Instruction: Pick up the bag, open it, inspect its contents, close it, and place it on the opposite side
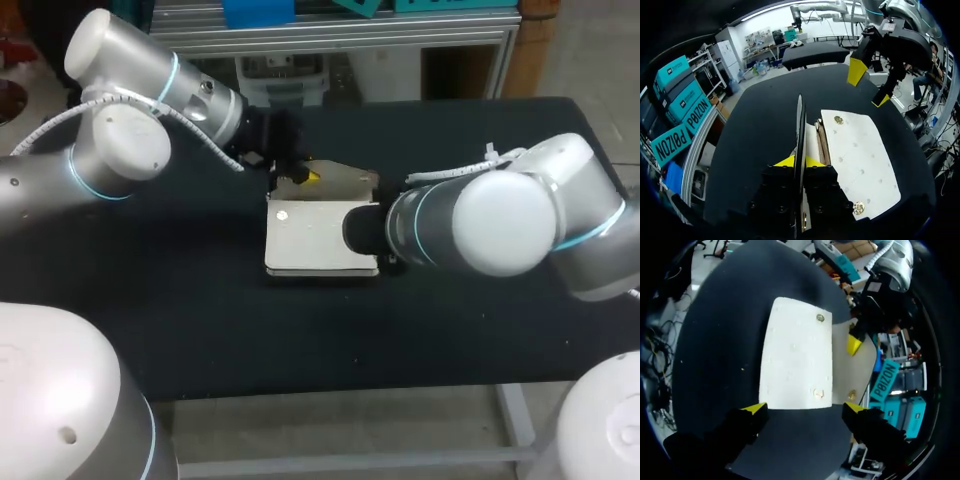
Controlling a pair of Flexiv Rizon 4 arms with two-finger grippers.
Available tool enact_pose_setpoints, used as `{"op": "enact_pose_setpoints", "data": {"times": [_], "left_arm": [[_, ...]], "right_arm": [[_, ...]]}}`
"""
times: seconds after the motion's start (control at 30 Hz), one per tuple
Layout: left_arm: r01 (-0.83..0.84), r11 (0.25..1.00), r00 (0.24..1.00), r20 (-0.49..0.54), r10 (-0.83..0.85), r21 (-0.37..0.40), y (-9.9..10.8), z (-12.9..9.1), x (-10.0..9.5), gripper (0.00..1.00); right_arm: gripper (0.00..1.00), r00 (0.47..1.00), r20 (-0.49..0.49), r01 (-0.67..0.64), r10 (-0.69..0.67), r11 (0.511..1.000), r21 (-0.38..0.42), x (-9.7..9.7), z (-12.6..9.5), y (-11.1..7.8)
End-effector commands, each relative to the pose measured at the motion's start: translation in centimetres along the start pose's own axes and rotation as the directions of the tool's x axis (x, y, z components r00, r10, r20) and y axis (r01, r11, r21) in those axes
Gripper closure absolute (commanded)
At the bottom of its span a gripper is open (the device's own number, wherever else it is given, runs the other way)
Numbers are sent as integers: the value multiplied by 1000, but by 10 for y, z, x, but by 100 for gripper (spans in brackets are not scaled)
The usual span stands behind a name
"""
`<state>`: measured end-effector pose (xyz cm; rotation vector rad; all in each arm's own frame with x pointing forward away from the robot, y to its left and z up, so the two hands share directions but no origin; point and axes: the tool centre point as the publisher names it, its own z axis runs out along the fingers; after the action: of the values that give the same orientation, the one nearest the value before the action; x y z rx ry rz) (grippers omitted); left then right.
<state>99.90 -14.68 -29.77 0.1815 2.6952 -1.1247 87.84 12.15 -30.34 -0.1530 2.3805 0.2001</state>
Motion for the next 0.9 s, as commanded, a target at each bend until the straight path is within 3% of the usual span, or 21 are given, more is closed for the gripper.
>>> {"op": "enact_pose_setpoints", "data": {"times": [0.03,0.33,0.43,0.47,0.9], "left_arm": [[9,1000,1000,1,-9,21,0,-8,-6,100],[53,998,998,25,-54,23,-14,-21,-12,100],[65,998,998,26,-65,11,-19,-25,-14,100],[69,998,997,25,-69,10,-21,-27,-15,100],[86,996,996,-10,-86,8,-26,-35,-17,100]], "right_arm": [[0,999,51,8,-4,997,-72,4,-11,-8],[1,994,106,36,-28,997,-75,-9,-25,-5],[93,992,121,42,-33,996,-73,-13,-27,-5],[100,991,127,44,-35,996,-72,-14,-27,-5],[100,984,162,83,-73,995,-56,-37,-30,-9]]}}
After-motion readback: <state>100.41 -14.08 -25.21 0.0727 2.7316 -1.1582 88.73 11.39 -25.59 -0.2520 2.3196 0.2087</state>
